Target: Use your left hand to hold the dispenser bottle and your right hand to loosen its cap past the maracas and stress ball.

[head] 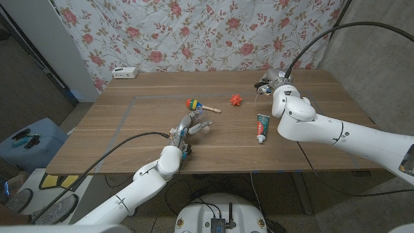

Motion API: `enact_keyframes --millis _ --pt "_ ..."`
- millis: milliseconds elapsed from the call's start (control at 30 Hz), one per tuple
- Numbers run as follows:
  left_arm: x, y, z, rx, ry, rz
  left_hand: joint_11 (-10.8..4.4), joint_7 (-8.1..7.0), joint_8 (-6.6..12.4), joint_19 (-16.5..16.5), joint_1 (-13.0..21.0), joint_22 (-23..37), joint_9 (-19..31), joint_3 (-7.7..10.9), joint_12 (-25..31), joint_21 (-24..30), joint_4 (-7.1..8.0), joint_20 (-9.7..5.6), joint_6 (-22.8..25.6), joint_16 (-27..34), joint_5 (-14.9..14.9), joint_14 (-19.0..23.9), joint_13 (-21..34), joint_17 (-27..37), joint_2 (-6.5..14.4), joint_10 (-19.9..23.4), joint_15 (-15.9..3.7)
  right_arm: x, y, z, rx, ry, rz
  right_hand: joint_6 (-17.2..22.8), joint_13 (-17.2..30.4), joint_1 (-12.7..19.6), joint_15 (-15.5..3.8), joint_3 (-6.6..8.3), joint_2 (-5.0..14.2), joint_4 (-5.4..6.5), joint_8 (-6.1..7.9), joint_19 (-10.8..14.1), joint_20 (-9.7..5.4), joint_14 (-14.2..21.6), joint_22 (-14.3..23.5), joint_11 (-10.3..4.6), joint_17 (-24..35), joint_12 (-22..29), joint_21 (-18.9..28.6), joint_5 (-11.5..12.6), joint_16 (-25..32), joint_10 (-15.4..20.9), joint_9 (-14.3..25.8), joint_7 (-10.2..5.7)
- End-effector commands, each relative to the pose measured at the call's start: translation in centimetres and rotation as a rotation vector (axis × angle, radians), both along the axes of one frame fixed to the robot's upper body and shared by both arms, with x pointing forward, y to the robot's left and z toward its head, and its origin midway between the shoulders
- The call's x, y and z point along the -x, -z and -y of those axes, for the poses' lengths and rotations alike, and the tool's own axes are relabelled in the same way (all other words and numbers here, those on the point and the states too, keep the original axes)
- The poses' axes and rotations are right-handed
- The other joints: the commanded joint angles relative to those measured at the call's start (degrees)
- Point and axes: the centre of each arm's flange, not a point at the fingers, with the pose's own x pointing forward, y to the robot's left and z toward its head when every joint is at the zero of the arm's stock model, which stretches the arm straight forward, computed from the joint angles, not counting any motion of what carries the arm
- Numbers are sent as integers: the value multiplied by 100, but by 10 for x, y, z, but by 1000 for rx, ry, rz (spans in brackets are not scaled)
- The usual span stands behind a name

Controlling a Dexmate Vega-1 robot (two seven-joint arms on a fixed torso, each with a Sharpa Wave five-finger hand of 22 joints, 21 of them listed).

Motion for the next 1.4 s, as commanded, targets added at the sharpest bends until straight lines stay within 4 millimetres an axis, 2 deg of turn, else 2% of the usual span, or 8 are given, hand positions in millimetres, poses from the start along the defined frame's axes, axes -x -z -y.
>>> enact_keyframes --millis 33,333,433,633,933,1400 --pt "0 0 0 -12 25 -23 18 28 -34 -30 -35 22 11 -53 -38 6 19 15 -77 -7 68 -84 16 14 -57 -115 -171 2 3 2 -9 0 -2 52 14 9 -887 34 35 9 19 38 7 66 -5 -11 21 41 1 39 -5 33 13 0" --pt "0 -2 1 -20 37 -30 61 82 -30 -87 -62 22 7 -111 -39 -1 32 39 -211 -12 118 -245 10 14 -73 -263 -80 4 6 4 -15 -2 0 58 13 13 -891 32 42 8 18 35 5 68 -5 -3 26 39 -1 37 -1 29 14 -5" --pt "0 -3 1 -21 42 -32 164 79 -30 -102 -75 21 6 -136 -37 0 40 54 -270 -8 138 -299 7 14 -76 -322 -75 5 6 5 -17 -1 1 56 17 13 -888 32 39 6 15 32 9 69 -5 -5 25 41 -2 37 -3 29 14 -3" --pt "2 -5 1 -23 56 -40 164 154 -32 -176 -166 22 3 -238 -38 -8 82 80 -444 -11 184 -481 1 14 -109 -503 2 5 7 6 -21 4 3 54 19 12 -887 34 43 8 11 29 9 67 -5 5 24 41 -2 36 -6 28 15 -2" --pt "9 -9 -7 -26 79 -49 257 280 -30 -314 -295 22 -3 -390 -29 -13 143 113 -684 -8 263 -751 -6 14 -133 -750 105 2 11 5 -21 5 17 39 18 7 -884 25 41 9 0 29 16 62 -5 0 26 35 -1 34 -6 14 16 -6" --pt "22 -16 -21 -28 84 -44 355 355 -26 -456 -411 23 -7 -513 -33 -20 204 183 -881 -14 322 -1011 -12 14 -117 -984 196 -1 14 6 -36 22 23 33 16 3 -878 28 40 10 -7 41 21 71 -5 0 24 37 3 34 -7 19 16 -5"
